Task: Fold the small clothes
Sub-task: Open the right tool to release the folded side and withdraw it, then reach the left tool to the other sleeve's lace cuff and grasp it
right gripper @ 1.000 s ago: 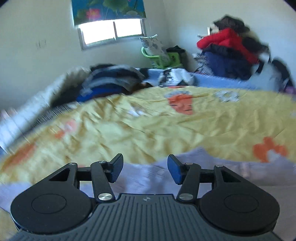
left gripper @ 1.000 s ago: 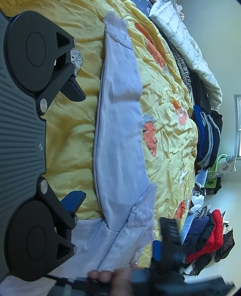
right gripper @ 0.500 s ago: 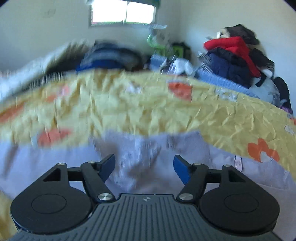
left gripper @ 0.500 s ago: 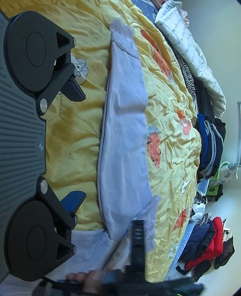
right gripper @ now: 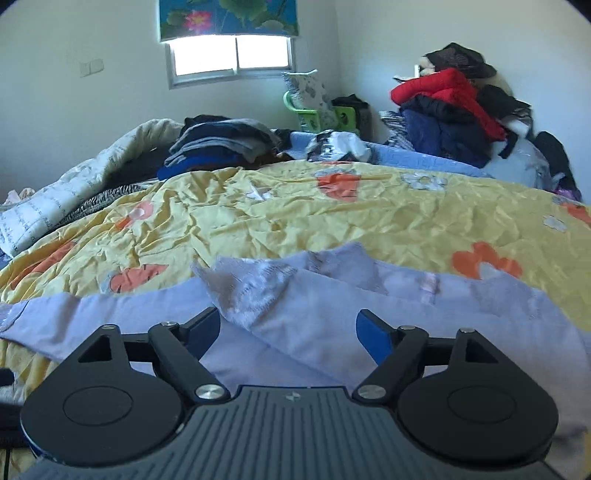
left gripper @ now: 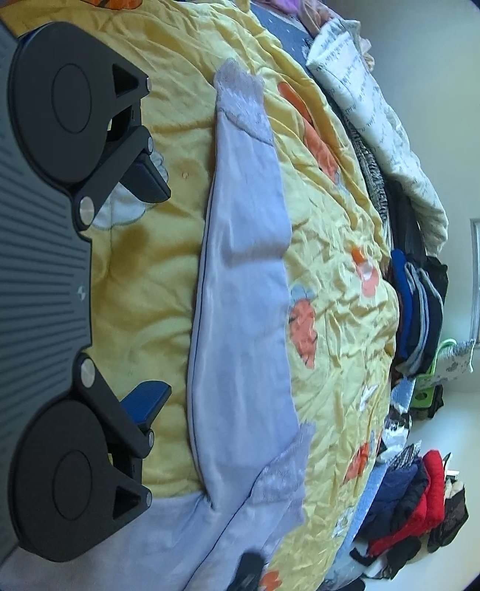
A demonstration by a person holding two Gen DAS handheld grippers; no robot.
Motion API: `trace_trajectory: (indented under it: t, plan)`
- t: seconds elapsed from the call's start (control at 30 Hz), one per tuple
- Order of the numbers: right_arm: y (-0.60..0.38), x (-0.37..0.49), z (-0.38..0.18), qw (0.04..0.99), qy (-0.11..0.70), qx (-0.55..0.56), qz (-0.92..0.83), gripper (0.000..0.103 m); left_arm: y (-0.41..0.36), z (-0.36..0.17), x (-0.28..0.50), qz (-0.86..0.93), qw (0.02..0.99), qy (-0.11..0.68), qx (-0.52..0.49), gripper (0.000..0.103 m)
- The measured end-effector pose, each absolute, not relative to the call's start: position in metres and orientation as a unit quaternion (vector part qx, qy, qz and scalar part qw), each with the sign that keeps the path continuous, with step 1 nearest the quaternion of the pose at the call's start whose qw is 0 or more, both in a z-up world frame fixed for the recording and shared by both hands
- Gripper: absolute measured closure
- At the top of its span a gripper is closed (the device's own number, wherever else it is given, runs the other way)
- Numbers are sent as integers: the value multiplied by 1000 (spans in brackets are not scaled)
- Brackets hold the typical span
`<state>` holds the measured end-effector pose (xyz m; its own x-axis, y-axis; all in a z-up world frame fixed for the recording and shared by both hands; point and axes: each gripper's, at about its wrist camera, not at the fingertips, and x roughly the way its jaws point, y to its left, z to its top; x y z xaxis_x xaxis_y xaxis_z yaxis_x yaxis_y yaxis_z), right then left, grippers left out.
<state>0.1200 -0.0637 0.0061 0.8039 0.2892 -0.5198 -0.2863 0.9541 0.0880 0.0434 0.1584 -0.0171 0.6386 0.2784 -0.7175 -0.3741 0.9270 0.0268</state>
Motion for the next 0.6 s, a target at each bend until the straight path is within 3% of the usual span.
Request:
trace_trajectory:
  t: [0.37, 0.6]
  plan:
    - [-116, 70, -3, 951, 275, 51, 130, 19, 188, -23, 40, 207, 896, 383, -89, 0]
    - [-135, 51, -4, 951, 274, 66, 123, 17, 225, -26, 21, 217, 903, 315, -193, 0]
